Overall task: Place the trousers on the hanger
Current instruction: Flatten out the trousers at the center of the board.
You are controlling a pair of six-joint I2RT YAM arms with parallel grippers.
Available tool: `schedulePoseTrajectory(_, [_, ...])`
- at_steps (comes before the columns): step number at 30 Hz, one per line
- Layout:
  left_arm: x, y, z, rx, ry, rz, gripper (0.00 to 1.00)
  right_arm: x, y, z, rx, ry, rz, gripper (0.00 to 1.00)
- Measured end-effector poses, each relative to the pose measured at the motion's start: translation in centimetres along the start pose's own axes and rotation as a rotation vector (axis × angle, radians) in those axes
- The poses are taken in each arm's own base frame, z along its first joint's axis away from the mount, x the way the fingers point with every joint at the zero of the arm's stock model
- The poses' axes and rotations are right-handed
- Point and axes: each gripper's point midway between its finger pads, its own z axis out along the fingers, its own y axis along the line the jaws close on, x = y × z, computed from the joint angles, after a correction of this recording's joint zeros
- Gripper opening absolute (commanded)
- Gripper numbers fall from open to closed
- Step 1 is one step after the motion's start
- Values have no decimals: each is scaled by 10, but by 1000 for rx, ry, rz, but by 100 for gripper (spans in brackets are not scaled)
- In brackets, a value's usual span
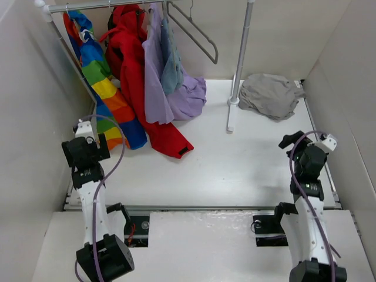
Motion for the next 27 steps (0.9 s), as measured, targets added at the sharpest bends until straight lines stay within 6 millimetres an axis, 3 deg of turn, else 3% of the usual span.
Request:
schedulePoseTrajectory(4, [-48,10,-13,-26,-85,-78,99,-16,10,28,31,22,-11,100])
schedulePoseTrajectory(7, [-88,20,-30,-49,-167,-140,99,-43,28,66,49,50,-57,100])
schedulePoseTrajectory(10, [-121,22,-47,-28,-243,-162,99,-77,52,126,78,82,-109,100])
schedulePoseTrajectory(12, [-135,14,-59,38,-273,-135,99,-99,68,176,103,99,-140,100])
schedulePoseTrajectory(14, [-144,2,-68,119,-290,-84,99,-106,78,229,127,125,-167,100])
schedulePoseTrajectory(15, [-145,-7,-73,174,-288,-45,99,-103,80,253,135,139,-178,100])
schedulePoseTrajectory(18, [-139,-23,-78,275,-269,17,99,-65,69,307,174,244,-217,100])
schedulePoseTrajectory(21, [-127,-35,-82,344,-232,50,98,-20,55,341,193,340,-236,98])
schedulePoseTrajectory(24, [-123,-40,-90,375,-234,65,98,22,40,355,207,450,-255,75])
schedulePoseTrajectory(25, [-123,-41,-95,379,-244,68,98,34,37,355,205,481,-256,58])
schedulePoseTrajectory(27, [-125,-41,-106,381,-276,77,98,55,32,349,193,543,-256,41])
